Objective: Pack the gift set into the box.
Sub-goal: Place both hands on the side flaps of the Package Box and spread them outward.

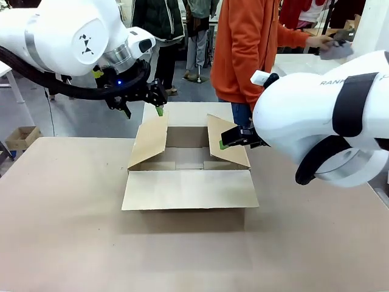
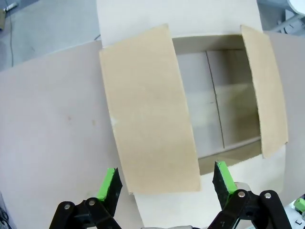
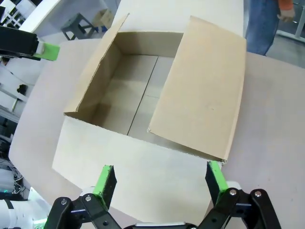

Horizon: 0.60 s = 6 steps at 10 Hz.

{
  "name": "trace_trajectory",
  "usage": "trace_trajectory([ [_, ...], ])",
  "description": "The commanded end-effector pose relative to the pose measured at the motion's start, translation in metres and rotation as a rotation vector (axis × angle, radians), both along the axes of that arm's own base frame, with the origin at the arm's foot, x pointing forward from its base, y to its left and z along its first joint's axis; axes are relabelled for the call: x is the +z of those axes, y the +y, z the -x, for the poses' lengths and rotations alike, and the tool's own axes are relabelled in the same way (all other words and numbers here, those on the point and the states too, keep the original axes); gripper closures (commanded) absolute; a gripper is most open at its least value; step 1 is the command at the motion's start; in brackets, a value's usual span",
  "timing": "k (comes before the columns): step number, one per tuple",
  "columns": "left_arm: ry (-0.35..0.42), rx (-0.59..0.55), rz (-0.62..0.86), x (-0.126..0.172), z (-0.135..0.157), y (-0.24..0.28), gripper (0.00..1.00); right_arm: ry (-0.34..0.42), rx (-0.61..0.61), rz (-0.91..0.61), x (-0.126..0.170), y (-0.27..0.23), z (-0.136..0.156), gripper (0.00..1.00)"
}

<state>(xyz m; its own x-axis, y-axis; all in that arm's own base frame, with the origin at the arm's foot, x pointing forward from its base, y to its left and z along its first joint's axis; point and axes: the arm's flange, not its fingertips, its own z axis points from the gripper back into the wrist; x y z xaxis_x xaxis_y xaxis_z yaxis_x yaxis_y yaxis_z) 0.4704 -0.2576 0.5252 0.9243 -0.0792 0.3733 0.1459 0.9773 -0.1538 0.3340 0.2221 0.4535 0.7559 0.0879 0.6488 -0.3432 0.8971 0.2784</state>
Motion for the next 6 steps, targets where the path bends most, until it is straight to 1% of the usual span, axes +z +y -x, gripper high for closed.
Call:
trace_trajectory([
  [1, -0.032, 0.026, -0.101, 0.0, -0.009, -0.029, 0.0, -0.008, -0.006, 0.005, -0.001, 0.0, -0.003, 0.0],
  [2, -0.017, 0.08, -0.17, -0.003, -0.027, -0.055, 0.0, -0.008, -0.006, 0.005, -0.001, 0.0, -0.003, 0.0],
  [3, -0.006, 0.101, -0.226, -0.009, -0.045, -0.076, 0.0, -0.008, -0.006, 0.005, -0.001, 0.0, -0.003, 0.0],
  [4, 0.006, 0.163, -0.293, -0.018, -0.065, -0.089, 0.0, -0.008, -0.006, 0.005, -0.001, 0.0, -0.003, 0.0],
  [5, 0.002, 0.22, -0.349, -0.027, -0.078, -0.098, 0.0, -0.008, -0.006, 0.005, -0.001, 0.0, -0.003, 0.0],
  [6, 0.002, 0.243, -0.368, -0.034, -0.083, -0.1, 0.0, -0.008, -0.006, 0.005, -0.001, 0.0, -0.003, 0.0],
])
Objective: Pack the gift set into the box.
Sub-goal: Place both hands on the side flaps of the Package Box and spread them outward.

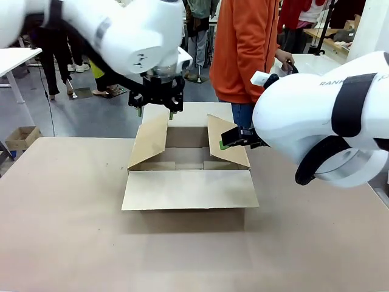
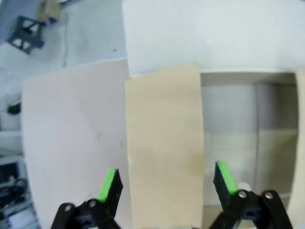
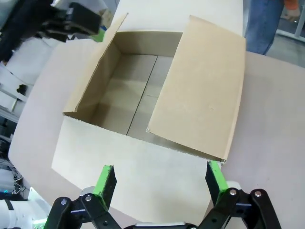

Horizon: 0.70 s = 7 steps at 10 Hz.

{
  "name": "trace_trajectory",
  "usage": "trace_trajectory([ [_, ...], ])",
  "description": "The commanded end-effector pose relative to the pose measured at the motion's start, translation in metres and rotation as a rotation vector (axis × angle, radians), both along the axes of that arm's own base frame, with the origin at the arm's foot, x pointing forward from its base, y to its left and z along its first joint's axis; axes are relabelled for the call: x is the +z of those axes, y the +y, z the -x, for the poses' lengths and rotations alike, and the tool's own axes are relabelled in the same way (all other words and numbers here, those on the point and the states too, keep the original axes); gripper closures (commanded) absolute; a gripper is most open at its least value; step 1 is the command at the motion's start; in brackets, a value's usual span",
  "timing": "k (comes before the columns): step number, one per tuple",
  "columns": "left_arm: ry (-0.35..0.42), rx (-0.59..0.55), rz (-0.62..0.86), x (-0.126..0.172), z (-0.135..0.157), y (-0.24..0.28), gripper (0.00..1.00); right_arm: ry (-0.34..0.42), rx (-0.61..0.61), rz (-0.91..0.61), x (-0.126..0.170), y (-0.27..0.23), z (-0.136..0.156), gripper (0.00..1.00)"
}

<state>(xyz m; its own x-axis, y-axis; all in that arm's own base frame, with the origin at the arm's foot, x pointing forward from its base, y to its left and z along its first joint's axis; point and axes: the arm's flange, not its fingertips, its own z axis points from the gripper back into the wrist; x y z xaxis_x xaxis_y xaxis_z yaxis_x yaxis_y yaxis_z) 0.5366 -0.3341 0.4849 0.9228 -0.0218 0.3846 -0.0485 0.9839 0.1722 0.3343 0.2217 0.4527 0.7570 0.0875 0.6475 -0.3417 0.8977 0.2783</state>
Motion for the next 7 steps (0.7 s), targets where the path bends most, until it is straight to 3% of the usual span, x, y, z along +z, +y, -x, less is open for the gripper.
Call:
trace_trajectory([
  [1, 0.036, 0.072, -0.053, -0.002, -0.023, -0.026, 0.0, -0.009, -0.005, 0.004, 0.0, 0.0, -0.002, 0.0],
  [7, 0.072, 0.181, -0.171, -0.054, -0.065, -0.02, 0.0, -0.009, -0.005, 0.004, 0.0, 0.0, -0.002, 0.0],
])
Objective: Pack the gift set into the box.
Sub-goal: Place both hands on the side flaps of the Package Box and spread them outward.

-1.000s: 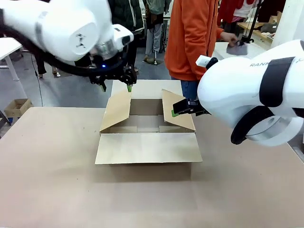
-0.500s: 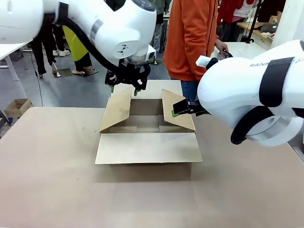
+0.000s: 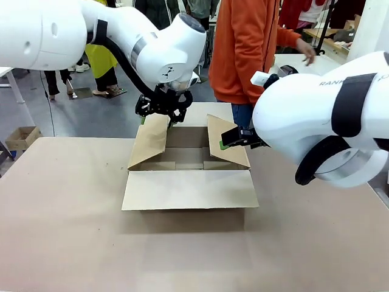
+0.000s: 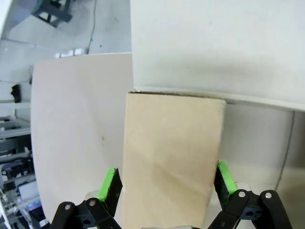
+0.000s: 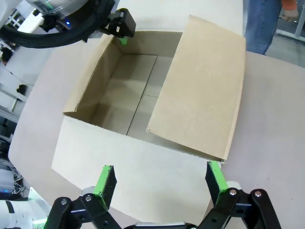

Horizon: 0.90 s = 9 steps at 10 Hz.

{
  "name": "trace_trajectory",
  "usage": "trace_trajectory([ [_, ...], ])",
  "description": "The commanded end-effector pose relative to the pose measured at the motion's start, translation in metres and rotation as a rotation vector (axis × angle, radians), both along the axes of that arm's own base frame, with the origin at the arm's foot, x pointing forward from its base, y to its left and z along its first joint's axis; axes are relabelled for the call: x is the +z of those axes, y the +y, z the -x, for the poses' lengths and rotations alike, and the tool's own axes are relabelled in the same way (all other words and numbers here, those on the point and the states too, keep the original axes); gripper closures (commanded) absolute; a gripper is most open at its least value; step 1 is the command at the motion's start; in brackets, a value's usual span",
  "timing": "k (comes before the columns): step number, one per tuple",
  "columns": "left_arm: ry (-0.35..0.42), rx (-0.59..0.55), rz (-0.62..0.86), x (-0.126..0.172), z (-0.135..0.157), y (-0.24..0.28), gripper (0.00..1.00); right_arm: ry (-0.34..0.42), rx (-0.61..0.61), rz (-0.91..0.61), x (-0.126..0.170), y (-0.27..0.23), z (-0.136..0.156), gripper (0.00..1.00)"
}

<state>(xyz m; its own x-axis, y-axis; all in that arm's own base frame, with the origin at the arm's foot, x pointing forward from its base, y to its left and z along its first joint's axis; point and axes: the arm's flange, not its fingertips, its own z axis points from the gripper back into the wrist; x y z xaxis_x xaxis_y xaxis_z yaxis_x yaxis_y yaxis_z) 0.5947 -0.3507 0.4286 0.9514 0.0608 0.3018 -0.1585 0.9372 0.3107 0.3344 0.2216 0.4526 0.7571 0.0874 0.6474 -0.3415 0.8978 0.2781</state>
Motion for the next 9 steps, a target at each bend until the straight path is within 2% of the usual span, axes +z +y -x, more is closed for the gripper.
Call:
trace_trajectory([
  [1, -0.006, 0.037, -0.041, -0.002, -0.008, -0.003, 0.0, -0.01, -0.005, 0.004, 0.0, 0.0, -0.002, 0.0],
  [5, 0.024, 0.023, -0.051, -0.004, -0.006, -0.001, 0.0, -0.01, -0.005, 0.004, 0.0, 0.0, -0.002, 0.0],
  [8, 0.041, -0.041, -0.057, 0.022, 0.013, 0.027, 0.0, -0.01, -0.005, 0.004, 0.0, 0.0, -0.002, 0.0],
  [9, 0.055, -0.082, -0.014, 0.033, 0.019, 0.037, 0.0, -0.01, -0.005, 0.004, 0.0, 0.0, -0.002, 0.0],
])
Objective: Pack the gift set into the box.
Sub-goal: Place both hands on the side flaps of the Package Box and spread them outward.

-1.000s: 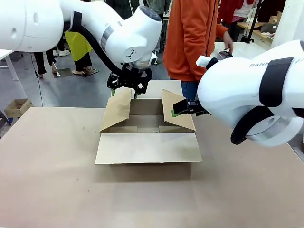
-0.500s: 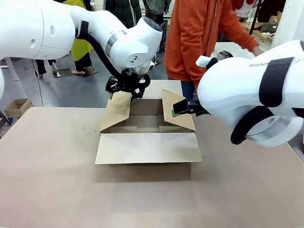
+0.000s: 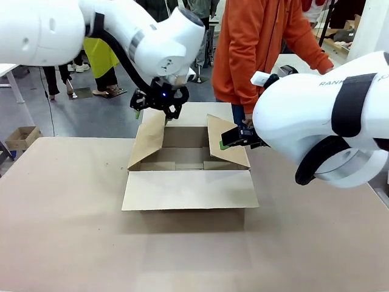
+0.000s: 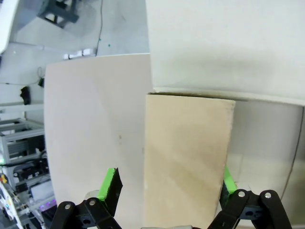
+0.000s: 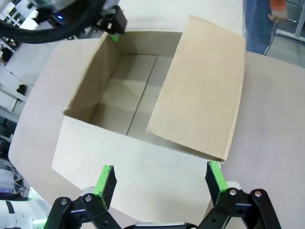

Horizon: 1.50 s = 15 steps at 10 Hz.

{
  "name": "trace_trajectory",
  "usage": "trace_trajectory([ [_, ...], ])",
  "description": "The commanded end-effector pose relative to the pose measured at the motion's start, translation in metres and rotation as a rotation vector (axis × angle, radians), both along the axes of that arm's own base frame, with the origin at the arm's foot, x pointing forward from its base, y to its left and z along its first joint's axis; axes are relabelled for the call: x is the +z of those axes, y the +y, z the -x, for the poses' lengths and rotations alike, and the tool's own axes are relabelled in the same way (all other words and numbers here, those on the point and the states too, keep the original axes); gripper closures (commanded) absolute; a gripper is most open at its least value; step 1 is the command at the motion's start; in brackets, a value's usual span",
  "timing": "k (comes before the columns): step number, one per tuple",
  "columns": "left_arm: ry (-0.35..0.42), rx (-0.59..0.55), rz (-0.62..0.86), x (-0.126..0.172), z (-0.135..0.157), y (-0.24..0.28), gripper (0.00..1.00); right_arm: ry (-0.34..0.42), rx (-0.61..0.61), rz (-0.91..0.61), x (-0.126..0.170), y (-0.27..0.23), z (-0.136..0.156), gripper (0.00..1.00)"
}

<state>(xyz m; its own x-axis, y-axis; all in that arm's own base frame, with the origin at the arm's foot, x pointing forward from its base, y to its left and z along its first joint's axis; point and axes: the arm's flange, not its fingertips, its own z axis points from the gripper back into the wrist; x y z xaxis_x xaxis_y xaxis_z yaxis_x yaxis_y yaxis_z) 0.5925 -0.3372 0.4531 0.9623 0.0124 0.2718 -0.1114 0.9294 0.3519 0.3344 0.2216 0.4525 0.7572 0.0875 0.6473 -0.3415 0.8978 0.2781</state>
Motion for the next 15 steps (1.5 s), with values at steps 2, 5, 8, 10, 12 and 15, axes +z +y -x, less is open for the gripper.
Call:
trace_trajectory([
  [2, 0.028, -0.077, 0.123, 0.034, 0.031, 0.055, 0.0, -0.01, -0.005, 0.004, 0.0, 0.0, -0.002, 0.0],
  [5, 0.068, -0.101, 0.262, 0.041, 0.043, 0.118, 0.0, -0.01, -0.005, 0.004, 0.0, 0.0, -0.002, 0.0],
  [8, 0.101, -0.186, 0.457, 0.02, 0.044, 0.187, 0.0, -0.01, -0.005, 0.004, 0.0, 0.0, -0.002, 0.0],
  [10, 0.09, -0.266, 0.693, 0.005, 0.05, 0.236, 0.0, -0.01, -0.005, 0.004, 0.0, 0.0, -0.002, 0.0],
  [12, 0.146, -0.334, 0.824, -0.034, 0.041, 0.261, 0.0, -0.01, -0.005, 0.004, 0.0, 0.0, -0.002, 0.0],
  [15, 0.075, -0.258, 0.74, -0.016, 0.039, 0.253, 0.0, -0.01, -0.005, 0.004, 0.0, 0.0, -0.002, 0.0],
])
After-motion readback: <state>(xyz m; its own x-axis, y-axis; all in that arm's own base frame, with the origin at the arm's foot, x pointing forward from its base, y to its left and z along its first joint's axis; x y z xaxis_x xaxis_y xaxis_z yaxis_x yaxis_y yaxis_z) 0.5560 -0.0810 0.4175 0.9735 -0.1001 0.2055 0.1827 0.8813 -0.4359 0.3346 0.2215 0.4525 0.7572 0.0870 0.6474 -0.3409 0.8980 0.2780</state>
